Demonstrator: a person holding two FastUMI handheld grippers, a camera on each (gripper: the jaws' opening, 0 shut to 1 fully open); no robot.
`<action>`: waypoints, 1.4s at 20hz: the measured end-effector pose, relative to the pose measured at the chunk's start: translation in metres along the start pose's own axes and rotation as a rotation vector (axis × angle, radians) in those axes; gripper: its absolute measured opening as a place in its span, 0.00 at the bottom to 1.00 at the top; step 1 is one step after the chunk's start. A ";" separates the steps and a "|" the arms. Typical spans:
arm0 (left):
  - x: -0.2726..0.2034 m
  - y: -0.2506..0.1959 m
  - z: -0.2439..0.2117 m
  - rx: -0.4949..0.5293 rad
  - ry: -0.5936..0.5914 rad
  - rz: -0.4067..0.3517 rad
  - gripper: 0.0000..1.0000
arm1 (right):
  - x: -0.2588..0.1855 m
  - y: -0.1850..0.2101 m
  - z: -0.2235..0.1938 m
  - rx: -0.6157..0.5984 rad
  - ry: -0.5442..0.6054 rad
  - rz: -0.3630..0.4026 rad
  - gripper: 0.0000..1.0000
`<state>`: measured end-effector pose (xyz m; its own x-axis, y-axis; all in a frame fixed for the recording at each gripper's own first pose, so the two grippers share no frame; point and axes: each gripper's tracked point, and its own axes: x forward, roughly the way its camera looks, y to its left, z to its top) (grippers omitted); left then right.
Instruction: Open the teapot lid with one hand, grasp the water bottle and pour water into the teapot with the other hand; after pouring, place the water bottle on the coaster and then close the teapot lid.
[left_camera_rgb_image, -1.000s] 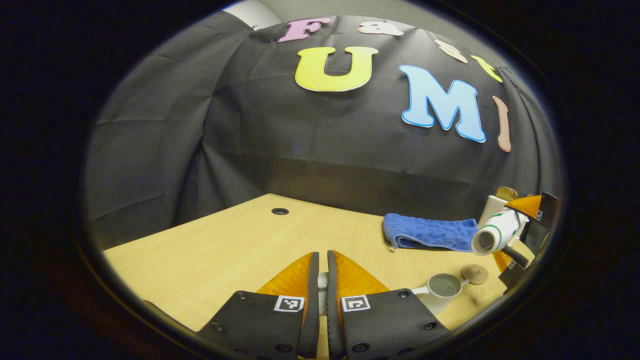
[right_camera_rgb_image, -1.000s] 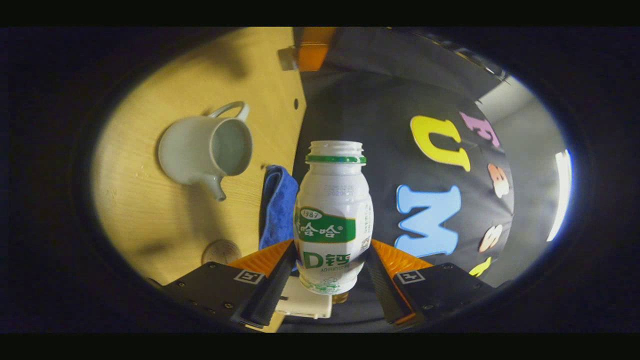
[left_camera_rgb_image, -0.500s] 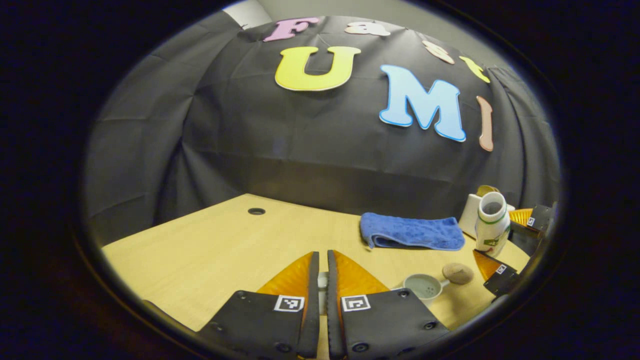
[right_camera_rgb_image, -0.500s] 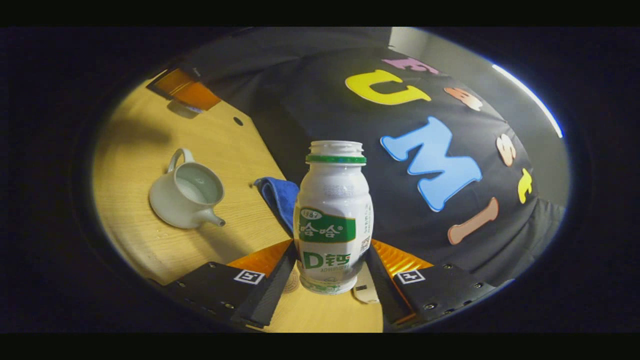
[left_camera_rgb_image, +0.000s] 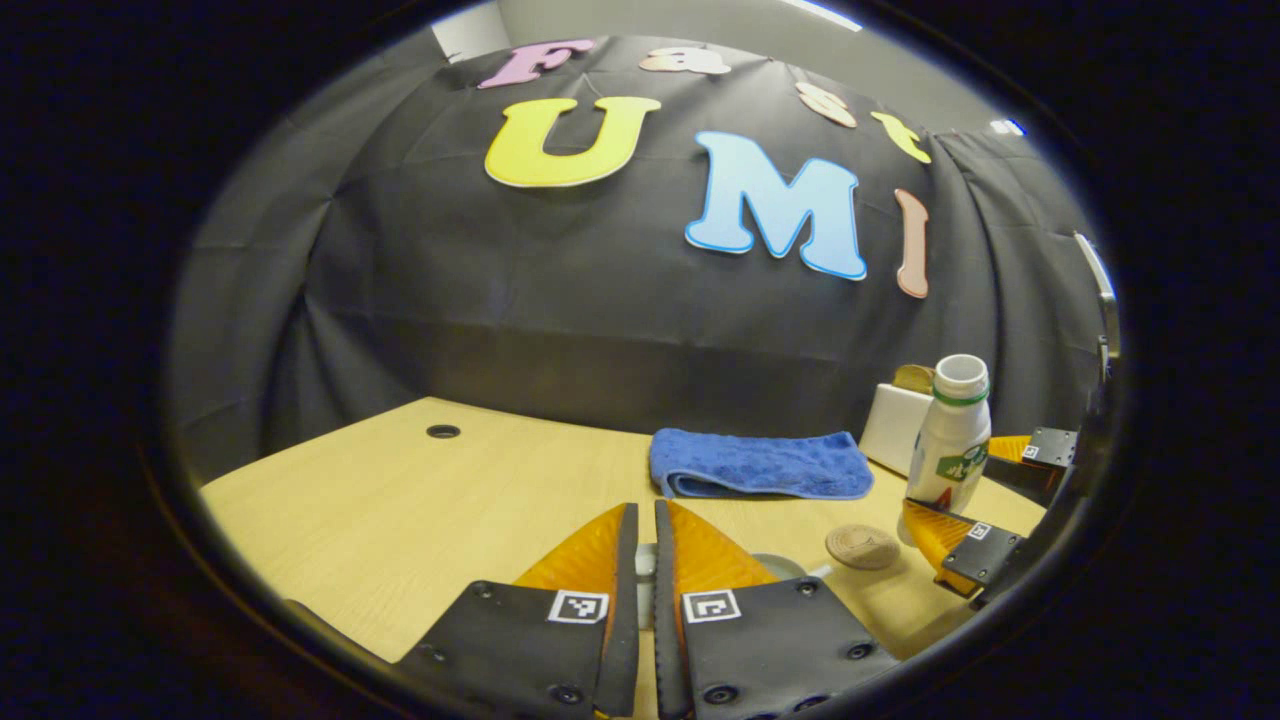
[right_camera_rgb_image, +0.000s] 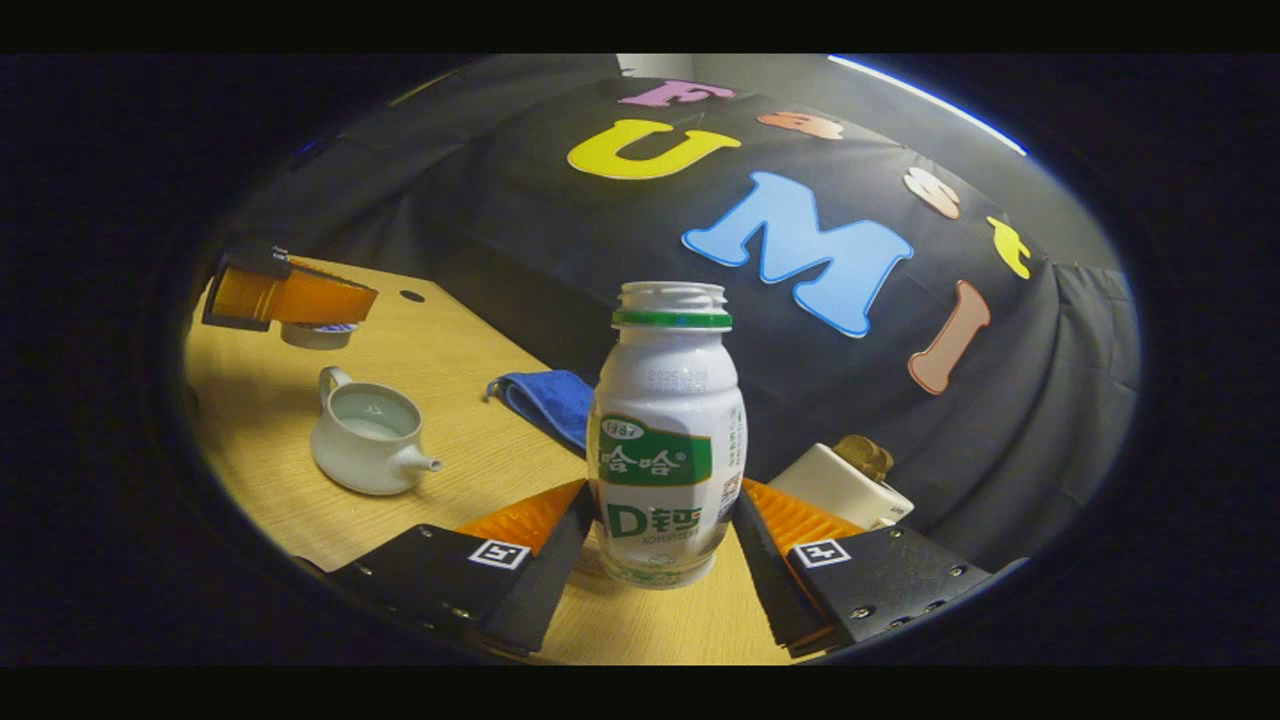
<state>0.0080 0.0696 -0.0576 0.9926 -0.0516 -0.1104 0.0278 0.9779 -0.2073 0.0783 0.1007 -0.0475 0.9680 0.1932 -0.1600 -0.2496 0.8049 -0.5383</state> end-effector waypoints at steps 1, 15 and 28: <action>0.001 -0.007 0.003 0.007 -0.008 -0.014 0.17 | 0.001 -0.001 -0.001 0.019 0.003 0.004 0.81; 0.021 -0.068 -0.012 0.119 -0.016 -0.117 0.13 | -0.009 -0.016 -0.018 0.102 0.015 -0.013 0.81; 0.029 -0.068 -0.023 0.171 0.013 -0.099 0.19 | -0.009 -0.016 -0.021 0.104 0.023 -0.006 0.81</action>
<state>0.0324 -0.0032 -0.0694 0.9824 -0.1509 -0.1103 0.1461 0.9880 -0.0499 0.0726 0.0746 -0.0549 0.9684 0.1763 -0.1762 -0.2386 0.8604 -0.4504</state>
